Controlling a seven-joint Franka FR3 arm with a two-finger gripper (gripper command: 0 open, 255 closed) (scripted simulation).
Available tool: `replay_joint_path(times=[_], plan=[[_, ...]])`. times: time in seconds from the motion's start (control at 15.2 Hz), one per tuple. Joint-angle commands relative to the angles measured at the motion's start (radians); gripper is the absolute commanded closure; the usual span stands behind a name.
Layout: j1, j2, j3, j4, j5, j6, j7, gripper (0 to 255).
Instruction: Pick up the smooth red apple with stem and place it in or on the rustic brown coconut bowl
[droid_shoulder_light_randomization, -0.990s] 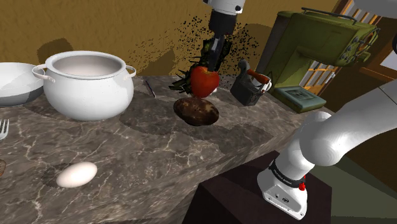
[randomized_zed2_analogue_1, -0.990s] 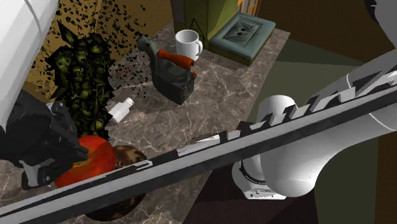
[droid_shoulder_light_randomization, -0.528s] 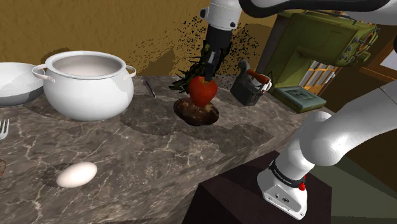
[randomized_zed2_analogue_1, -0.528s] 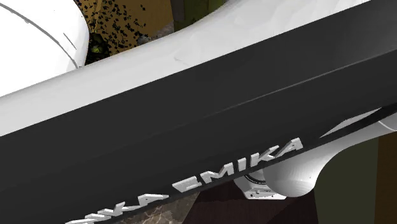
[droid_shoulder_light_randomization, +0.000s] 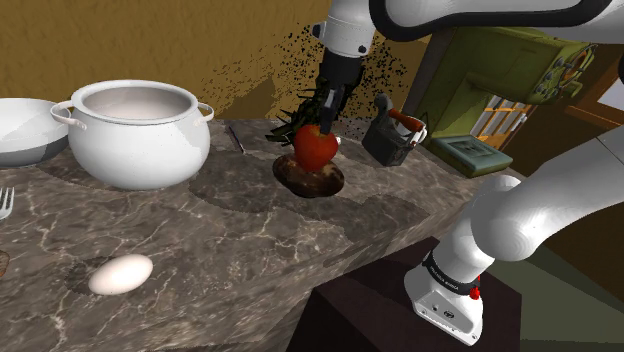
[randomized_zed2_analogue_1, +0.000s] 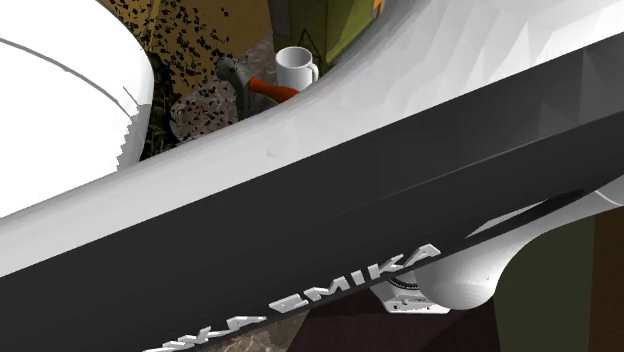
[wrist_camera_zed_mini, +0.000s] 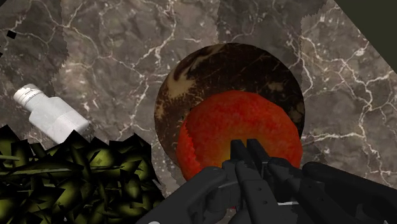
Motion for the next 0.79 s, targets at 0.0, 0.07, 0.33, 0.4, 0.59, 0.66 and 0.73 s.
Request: replay_joint_path(times=[0.0,0.07,0.33,0.4,0.59,0.66,0.73], plan=[[0.000,0.000,0.000,0.000,0.000,0.000,0.000,255],[0.000,0.000,0.000,0.000,0.000,0.000,0.000,255],[0.000,0.000,0.000,0.000,0.000,0.000,0.000,0],[0.000,0.000,0.000,0.000,0.000,0.000,0.000,0],[-0.001,0.003,-0.001,0.070,-0.001,-0.067,0.001,0],[-0.001,0.007,-0.001,0.107,-0.003,-0.100,0.002,0],[-0.002,0.011,0.000,0.137,-0.004,-0.126,0.003,0]])
